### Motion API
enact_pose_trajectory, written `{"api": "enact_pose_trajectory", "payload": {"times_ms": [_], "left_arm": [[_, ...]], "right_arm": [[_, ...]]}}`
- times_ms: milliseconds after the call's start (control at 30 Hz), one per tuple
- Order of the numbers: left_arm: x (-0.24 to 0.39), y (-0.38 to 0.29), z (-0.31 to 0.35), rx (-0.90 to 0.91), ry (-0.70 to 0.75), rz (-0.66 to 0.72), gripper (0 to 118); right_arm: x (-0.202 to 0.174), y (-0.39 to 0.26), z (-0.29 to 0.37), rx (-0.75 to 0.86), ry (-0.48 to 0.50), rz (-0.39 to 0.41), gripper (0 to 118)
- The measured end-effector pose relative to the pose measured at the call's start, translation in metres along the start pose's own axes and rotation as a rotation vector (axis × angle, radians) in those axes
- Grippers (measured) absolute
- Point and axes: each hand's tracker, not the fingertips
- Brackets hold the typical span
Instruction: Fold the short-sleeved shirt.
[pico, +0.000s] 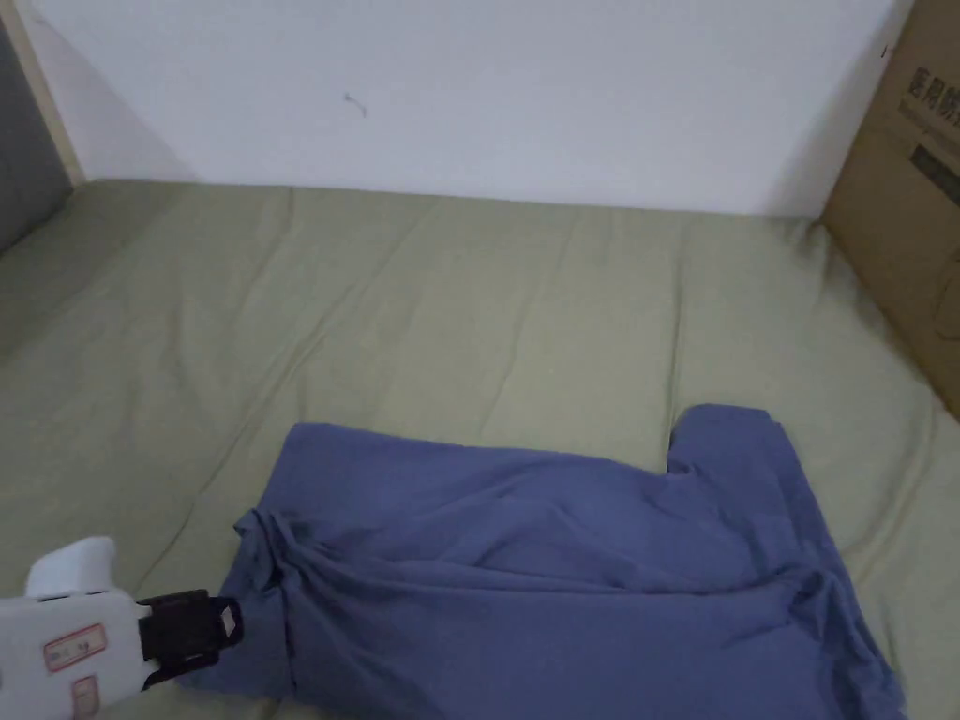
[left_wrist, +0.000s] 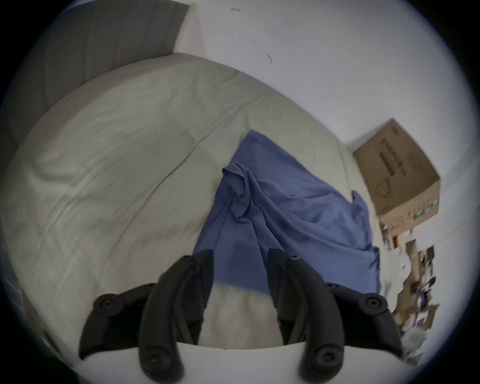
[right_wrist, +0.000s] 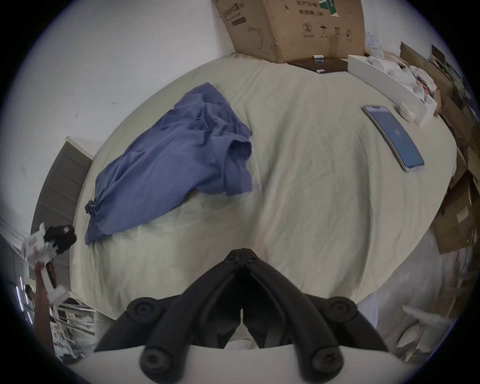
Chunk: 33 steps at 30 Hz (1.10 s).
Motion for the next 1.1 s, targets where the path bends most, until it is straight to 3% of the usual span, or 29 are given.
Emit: {"api": "enact_pose_trajectory", "payload": {"times_ms": [67,100,133,167,233,267,400,433,467,500,533,667,733,767,833,900,967,1033,1100], "left_arm": [[0.005,0.003,-0.028,-0.053,0.035,-0.088,67],[0.007,0.002,-0.044,-0.093,0.059,-0.121,70],[0.005,-0.001,-0.06,-0.17,0.088,-0.131,66],[0.004,-0.006,-0.076,-0.279,0.111,-0.123,47],[0.013,-0.014,-0.069,-0.203,0.226,-0.185,19],[0.015,-0.013,-0.063,-0.204,0.194,-0.218,6],[0.021,-0.029,-0.061,-0.21,0.172,-0.204,5],[0.022,-0.031,-0.063,-0.208,0.176,-0.2,5],[0.022,-0.032,-0.067,-0.206,0.184,-0.188,5],[0.024,-0.032,-0.069,-0.206,0.19,-0.183,5],[0.026,-0.03,-0.069,-0.211,0.196,-0.181,5],[0.005,-0.021,-0.087,-0.232,0.188,-0.178,5],[-0.005,-0.015,-0.087,-0.23,0.164,-0.163,5],[-0.008,-0.014,-0.087,-0.224,0.153,-0.138,5],[-0.005,-0.019,-0.08,-0.212,0.139,-0.083,5],[-0.005,-0.02,-0.076,-0.199,0.144,-0.041,5],[0.003,-0.02,-0.062,-0.196,0.142,-0.035,5],[0.003,-0.019,-0.047,-0.198,0.119,-0.055,5],[0.003,-0.017,-0.028,-0.184,0.123,-0.071,4]], "right_arm": [[-0.005,0.006,0.003,0.008,-0.005,0.045,0],[-0.008,0.007,0.004,0.01,-0.006,0.063,0],[-0.011,0.008,0.005,0.013,-0.007,0.073,0],[-0.012,0.01,0.005,0.014,-0.008,0.075,0],[-0.015,0.013,0.004,0.021,-0.015,0.082,0],[-0.017,0.014,0.005,0.029,-0.027,0.082,0],[-0.02,0.022,-0.008,0.094,-0.094,0.048,3],[-0.021,0.023,-0.012,0.112,-0.11,0.044,19],[-0.022,0.028,-0.018,0.124,-0.121,0.045,52],[-0.024,0.031,-0.024,0.121,-0.114,0.053,71],[-0.024,0.035,-0.03,0.118,-0.11,0.061,77],[-0.035,0.051,-0.057,0.08,-0.105,0.097,77],[-0.024,0.058,-0.092,0.066,-0.128,0.127,76],[-0.024,0.06,-0.1,0.067,-0.137,0.147,63],[-0.026,0.066,-0.119,0.026,-0.159,0.21,56],[-0.034,0.071,-0.122,-0.036,-0.129,0.247,27],[-0.044,0.076,-0.108,-0.047,-0.136,0.347,11],[-0.048,0.079,-0.089,-0.025,-0.151,0.4,11],[-0.044,0.079,-0.072,-0.02,-0.135,0.384,11]]}}
